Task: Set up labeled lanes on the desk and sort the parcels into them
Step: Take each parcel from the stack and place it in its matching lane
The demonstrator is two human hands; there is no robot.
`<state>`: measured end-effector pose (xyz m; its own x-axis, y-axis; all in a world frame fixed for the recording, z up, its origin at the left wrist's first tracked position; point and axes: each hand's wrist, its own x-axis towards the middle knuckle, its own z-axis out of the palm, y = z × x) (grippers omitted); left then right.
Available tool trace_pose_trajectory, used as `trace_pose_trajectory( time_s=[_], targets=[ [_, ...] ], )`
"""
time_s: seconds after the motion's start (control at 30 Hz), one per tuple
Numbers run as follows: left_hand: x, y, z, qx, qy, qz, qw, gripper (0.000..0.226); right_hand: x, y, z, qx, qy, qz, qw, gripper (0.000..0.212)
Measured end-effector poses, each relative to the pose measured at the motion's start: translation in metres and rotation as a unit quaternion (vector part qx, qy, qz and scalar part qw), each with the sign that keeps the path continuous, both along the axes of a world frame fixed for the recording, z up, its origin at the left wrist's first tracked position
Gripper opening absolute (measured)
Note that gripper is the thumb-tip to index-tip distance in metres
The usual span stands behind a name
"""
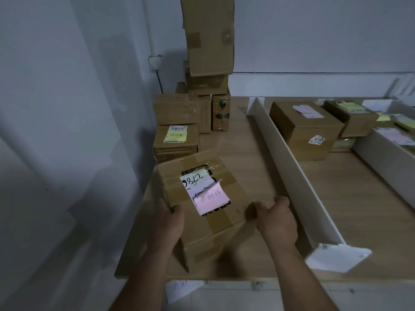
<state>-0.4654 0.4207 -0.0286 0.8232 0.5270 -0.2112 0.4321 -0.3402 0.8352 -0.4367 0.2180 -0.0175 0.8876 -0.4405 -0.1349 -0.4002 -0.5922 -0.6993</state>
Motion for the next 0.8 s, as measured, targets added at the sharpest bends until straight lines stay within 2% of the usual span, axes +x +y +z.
trace_pose_trajectory(
  time_s=[0.07,0.13,0.23,0.27,0.33,0.4,0.47,0.63,0.73,0.8],
  targets=[
    [0.001,-0.003,-0.001,-0.043,0.016,0.005,0.999,0.046,0.002,-0.001,0.001,0.056,-0.015,0.019,0.998,0.069],
    [0.001,-0.01,0.0,-0.077,0.043,0.001,0.996,0.069,0.003,0.002,0.002,0.138,-0.024,0.055,0.989,0.078],
    [0.003,-0.012,0.006,0.026,0.016,0.009,0.999,0.094,0.006,0.006,-0.002,0.13,-0.016,0.081,0.988,0.077],
    [0.005,-0.008,0.009,0.029,-0.009,0.024,0.999,0.096,0.006,0.006,-0.002,0.11,-0.012,0.084,0.99,0.074],
    [0.016,0.002,0.013,0.011,-0.045,0.068,0.997,0.094,0.005,0.008,-0.001,0.081,0.005,0.097,0.992,0.067],
    [0.03,0.017,0.017,0.035,-0.053,0.094,0.994,0.09,0.002,0.01,0.002,0.071,0.023,0.115,0.991,0.064],
    [0.044,0.031,0.019,0.06,-0.037,0.096,0.993,0.087,-0.002,0.016,0.004,0.061,0.04,0.143,0.987,0.058],
    [0.059,0.052,0.014,0.079,0.01,0.064,0.995,0.067,0.001,0.028,-0.001,0.046,0.067,0.185,0.979,0.027],
    [0.047,0.053,0.016,0.104,0.038,0.096,0.989,0.055,0.01,0.028,-0.005,0.014,0.053,0.163,0.985,0.027],
    [0.036,0.053,0.012,0.126,0.052,0.101,0.986,0.049,0.015,0.025,-0.004,-0.014,0.036,0.111,0.993,0.034]
  ],
)
